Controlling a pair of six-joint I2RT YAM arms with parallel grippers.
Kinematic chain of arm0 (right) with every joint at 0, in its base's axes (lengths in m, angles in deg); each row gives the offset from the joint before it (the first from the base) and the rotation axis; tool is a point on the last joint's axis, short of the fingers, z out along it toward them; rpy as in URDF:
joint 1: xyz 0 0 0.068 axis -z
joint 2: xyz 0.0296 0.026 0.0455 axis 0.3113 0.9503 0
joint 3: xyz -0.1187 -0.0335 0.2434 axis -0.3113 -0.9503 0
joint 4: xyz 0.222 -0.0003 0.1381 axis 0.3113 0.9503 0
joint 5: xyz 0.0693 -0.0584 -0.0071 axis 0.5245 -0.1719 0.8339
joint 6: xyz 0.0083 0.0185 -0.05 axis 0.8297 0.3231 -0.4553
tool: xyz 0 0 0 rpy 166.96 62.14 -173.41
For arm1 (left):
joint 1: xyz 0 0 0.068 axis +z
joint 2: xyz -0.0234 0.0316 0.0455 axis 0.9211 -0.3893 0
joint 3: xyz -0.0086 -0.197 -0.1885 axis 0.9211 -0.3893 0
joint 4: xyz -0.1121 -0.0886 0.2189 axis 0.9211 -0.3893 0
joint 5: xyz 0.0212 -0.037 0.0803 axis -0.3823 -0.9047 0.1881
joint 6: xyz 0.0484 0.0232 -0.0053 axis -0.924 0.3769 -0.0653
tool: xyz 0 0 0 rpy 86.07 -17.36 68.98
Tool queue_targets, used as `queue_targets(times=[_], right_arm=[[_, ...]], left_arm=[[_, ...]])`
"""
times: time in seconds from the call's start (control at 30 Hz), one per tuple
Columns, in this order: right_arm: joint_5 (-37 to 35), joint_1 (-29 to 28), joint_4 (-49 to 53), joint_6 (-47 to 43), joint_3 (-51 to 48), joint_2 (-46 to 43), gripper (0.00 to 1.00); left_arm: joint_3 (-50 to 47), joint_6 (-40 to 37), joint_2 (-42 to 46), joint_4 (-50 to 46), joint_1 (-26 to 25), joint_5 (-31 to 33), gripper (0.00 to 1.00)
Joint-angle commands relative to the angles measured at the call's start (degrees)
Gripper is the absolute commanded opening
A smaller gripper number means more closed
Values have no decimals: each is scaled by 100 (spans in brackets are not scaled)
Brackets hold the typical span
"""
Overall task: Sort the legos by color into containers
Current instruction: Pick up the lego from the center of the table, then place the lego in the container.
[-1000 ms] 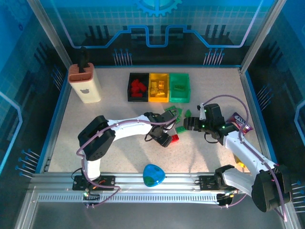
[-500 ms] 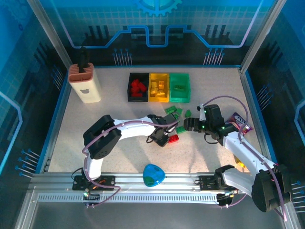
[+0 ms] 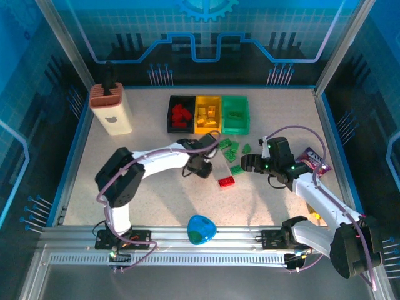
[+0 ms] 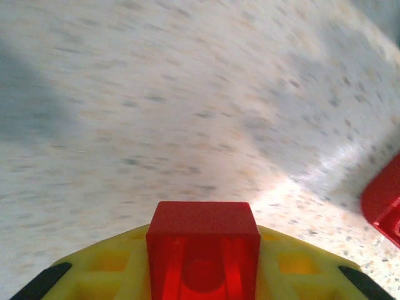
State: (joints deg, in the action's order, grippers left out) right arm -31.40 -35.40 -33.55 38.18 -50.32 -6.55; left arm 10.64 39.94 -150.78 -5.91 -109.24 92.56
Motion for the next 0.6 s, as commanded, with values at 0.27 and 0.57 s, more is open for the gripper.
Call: queue_targets(times=[0.27,0.57], right_arm=[[-48,-66,-68,73,-10,44,85],[-54,-76,93,71,101,-6,85]], left_arm=[[288,628,635,689,1930,-377,27],[2361,400,-735,-101,2638,-418,27]])
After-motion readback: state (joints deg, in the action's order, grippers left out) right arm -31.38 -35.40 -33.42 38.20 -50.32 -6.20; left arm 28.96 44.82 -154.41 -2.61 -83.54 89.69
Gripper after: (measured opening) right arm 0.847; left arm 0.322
